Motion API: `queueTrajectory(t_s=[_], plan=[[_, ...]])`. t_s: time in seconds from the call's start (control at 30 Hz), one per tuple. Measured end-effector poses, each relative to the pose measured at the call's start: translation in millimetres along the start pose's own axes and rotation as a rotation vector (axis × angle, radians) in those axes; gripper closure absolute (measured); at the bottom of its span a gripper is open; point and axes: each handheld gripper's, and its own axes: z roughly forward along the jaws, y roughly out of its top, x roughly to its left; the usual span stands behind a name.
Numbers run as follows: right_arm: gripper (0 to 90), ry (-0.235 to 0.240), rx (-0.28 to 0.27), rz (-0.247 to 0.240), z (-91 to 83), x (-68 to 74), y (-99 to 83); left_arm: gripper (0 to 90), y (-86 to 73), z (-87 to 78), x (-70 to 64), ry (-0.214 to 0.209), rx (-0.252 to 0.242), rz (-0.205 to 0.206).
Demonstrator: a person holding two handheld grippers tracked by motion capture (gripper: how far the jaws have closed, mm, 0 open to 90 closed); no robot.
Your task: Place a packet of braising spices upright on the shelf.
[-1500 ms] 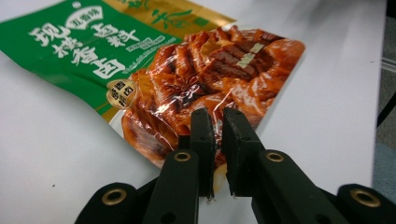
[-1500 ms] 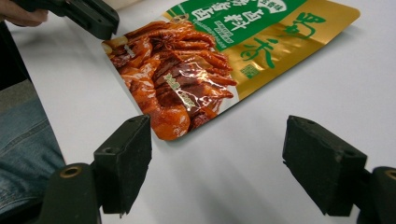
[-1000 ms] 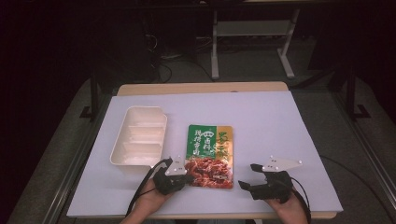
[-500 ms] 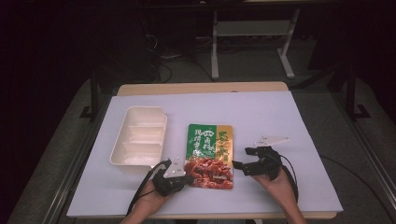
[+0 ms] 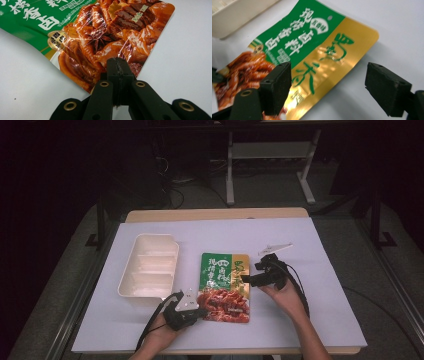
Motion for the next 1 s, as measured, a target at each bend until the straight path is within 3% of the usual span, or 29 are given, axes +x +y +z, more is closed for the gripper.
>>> queueTrajectory(t_s=[0.23,0.43,0.53,0.83,1.0], plan=[[20.7,0.007,0.041,0.005,6.9,-9.9,17.3,90.0,-0.2,-0.1,0.2,-0.001,-0.001,0.001],[20.9,0.006,0.027,0.040,12.6,-19.1,22.5,90.0,-0.6,0.1,-0.2,0.001,-0.005,0.005],[21.7,0.004,0.048,0.080,22.7,-26.6,19.3,90.0,-0.7,0.2,-0.8,0.003,-0.009,0.003],[30.6,0.045,0.051,0.086,33.6,-27.9,17.5,90.0,-0.8,0.4,-1.5,0.003,-0.012,-0.001],[42.5,0.071,0.069,0.084,37.5,-27.1,15.5,90.0,-1.4,0.4,-0.7,0.002,-0.013,0.009]])
